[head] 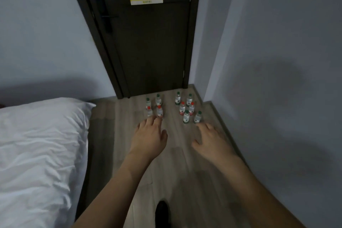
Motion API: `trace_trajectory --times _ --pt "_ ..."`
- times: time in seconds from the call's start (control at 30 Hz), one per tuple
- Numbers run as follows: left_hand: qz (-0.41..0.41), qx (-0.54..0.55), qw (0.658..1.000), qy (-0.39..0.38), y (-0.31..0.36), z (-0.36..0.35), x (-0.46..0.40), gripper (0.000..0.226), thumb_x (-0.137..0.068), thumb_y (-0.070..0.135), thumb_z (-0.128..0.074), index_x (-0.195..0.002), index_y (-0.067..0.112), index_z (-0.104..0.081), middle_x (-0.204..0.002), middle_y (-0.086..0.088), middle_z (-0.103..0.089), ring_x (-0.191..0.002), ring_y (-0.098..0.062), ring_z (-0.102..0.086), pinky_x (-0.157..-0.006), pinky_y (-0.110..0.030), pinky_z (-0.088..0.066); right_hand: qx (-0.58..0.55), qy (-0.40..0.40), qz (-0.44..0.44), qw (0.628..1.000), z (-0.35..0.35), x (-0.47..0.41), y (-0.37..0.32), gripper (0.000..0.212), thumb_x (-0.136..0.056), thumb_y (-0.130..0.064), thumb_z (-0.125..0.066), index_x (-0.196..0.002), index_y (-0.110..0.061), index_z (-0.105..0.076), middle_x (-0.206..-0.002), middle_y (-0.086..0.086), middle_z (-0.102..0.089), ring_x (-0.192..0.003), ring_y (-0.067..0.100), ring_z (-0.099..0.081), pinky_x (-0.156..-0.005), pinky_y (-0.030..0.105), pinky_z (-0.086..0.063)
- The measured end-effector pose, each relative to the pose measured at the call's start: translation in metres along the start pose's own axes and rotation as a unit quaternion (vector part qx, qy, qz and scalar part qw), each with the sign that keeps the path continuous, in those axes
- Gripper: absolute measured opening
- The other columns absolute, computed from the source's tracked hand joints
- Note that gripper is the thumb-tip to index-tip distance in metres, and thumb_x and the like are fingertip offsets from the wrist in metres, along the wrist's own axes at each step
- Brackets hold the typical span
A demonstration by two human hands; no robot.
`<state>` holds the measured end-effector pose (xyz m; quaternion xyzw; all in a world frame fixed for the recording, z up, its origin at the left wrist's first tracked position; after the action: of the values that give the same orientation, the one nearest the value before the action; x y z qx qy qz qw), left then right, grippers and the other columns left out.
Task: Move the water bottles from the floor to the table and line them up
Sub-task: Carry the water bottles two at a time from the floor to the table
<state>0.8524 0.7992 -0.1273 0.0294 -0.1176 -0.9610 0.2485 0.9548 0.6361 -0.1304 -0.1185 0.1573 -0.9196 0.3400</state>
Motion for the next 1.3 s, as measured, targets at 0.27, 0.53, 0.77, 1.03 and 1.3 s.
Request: trace_trajectory --times 0.27,0.53,0.77,1.03,1.3 --pt "-0.049 -0.03 0.997 -0.05 0.005 -0.016 -0.164 0.055 -0.097 0.045 -0.043 -0.146 0.021 -0.038 -0.149 -0.002 -0.04 -0.135 -0.026 -0.041 -0.112 -0.042 -0.032 0.005 0.004 -0.067 0.998 0.025 -0.136 0.035 0.058 -0.084 -0.037 -0.054 -0.138 -0.023 -0.04 -0.137 0.003 -0.047 -0.122 0.026 -0.046 -0.103 0.035 -0.037" --pt "-0.077 -0.053 0.991 -0.1 0.023 -0.069 -0.332 0.052 -0.096 0.043 -0.044 -0.141 0.018 -0.043 -0.151 -0.004 -0.04 -0.135 -0.028 -0.042 -0.11 -0.043 -0.034 0.014 -0.026 -0.105 0.994 0.011 -0.285 0.12 0.044 -0.088 -0.036 -0.047 -0.129 -0.02 -0.044 -0.129 0.005 -0.05 -0.111 0.025 -0.051 -0.09 0.033 -0.041" --pt "-0.098 -0.093 0.978 -0.157 0.045 -0.113 -0.488 0.057 -0.095 0.044 -0.046 -0.145 0.018 -0.039 -0.153 -0.004 -0.037 -0.137 -0.028 -0.039 -0.112 -0.045 -0.032 0.015 -0.068 -0.126 0.99 0.008 -0.434 0.192 0.046 -0.091 -0.035 -0.047 -0.134 -0.016 -0.042 -0.135 0.007 -0.045 -0.12 0.026 -0.046 -0.101 0.034 -0.036" --pt "-0.155 -0.11 0.951 -0.245 0.045 -0.288 -0.629 0.059 -0.094 0.041 -0.048 -0.147 0.017 -0.034 -0.149 -0.004 -0.036 -0.132 -0.026 -0.041 -0.106 -0.041 -0.036 0.056 -0.126 -0.17 0.976 -0.117 -0.578 0.301 0.052 -0.084 -0.029 -0.053 -0.133 -0.017 -0.041 -0.13 0.006 -0.049 -0.114 0.026 -0.049 -0.095 0.035 -0.04" --pt "-0.214 -0.103 0.926 -0.295 0.009 -0.594 -0.688 0.062 -0.091 0.033 -0.054 -0.146 0.016 -0.033 -0.148 -0.009 -0.037 -0.13 -0.031 -0.042 -0.103 -0.042 -0.04 0.028 -0.144 -0.179 0.973 -0.375 -0.686 0.422 0.049 -0.089 -0.02 -0.053 -0.136 -0.011 -0.041 -0.134 0.012 -0.045 -0.113 0.032 -0.05 -0.09 0.036 -0.041"
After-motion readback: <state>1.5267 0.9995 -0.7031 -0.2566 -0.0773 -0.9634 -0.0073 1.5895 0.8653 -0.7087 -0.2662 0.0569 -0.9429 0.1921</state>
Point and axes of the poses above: each hand's wrist, its own x-axis away from the middle knuckle, its own z-axis out of the back of the hand, y = z × x, the point moved 8 cm from there along -x, towards the middle knuckle
